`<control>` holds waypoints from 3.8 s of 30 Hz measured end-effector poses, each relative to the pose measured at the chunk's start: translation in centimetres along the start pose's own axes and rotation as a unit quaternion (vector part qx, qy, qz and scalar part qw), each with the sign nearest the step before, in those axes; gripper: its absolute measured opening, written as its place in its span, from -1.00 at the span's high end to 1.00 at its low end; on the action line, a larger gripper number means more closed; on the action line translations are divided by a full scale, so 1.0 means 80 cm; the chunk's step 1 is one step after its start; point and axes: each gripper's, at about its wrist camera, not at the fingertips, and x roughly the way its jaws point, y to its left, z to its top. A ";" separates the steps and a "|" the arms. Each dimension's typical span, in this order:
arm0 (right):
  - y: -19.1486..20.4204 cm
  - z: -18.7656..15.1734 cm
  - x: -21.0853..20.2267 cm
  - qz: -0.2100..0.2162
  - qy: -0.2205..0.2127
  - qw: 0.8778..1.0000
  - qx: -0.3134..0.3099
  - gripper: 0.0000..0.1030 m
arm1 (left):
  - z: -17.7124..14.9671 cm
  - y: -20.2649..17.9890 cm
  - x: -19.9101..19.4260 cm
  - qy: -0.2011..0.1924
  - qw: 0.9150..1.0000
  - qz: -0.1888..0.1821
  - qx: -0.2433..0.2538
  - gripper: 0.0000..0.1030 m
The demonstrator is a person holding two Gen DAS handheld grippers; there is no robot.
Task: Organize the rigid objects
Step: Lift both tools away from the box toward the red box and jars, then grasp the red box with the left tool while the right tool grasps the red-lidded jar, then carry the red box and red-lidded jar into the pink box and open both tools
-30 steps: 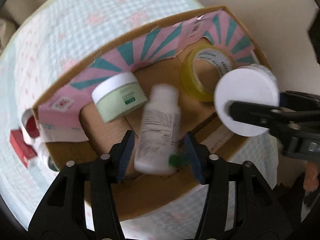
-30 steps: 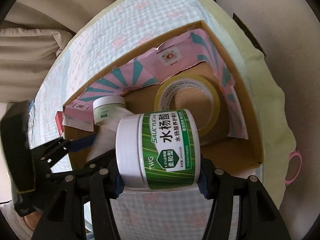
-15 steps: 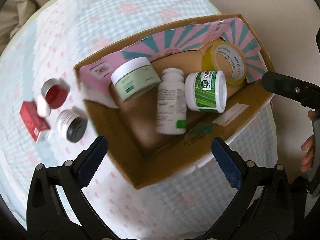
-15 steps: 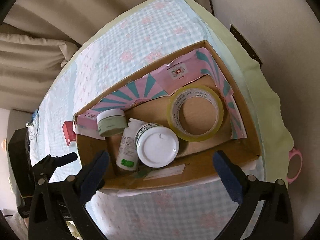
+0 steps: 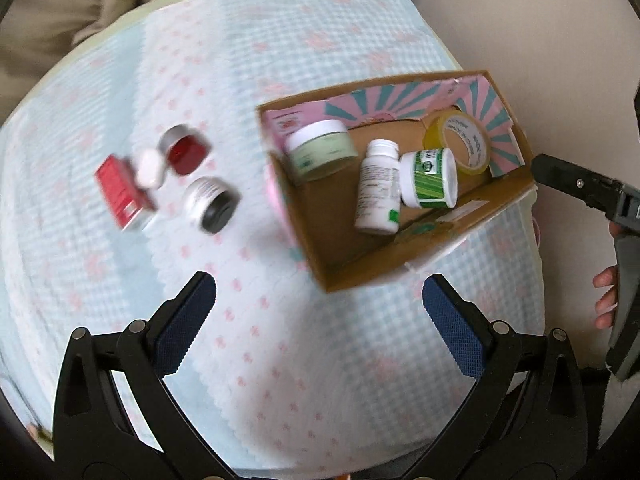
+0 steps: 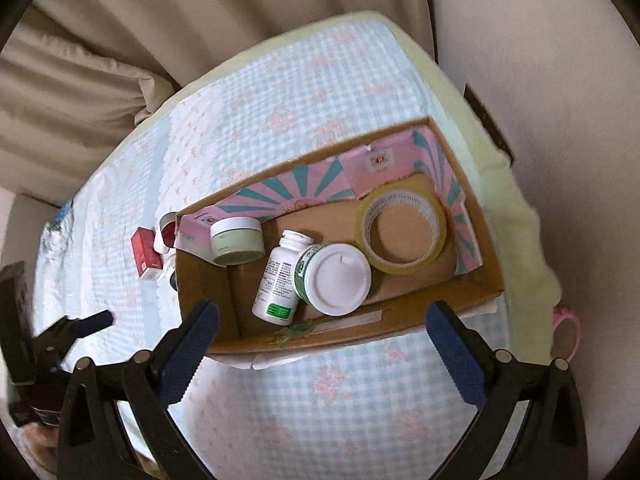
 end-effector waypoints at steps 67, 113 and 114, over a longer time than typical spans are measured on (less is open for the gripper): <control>0.370 0.087 0.357 -0.059 0.171 0.944 -0.274 -0.61 | 0.110 0.385 0.213 0.086 0.940 -0.004 -0.329 -0.44; 0.368 -0.020 0.114 -0.002 0.031 0.997 -0.072 0.04 | 0.003 0.358 -0.026 -0.062 0.980 -0.056 -0.181 0.27; 0.366 -0.025 0.101 -0.001 0.026 0.998 -0.062 0.04 | 0.002 0.354 -0.040 -0.067 0.981 -0.059 -0.172 0.27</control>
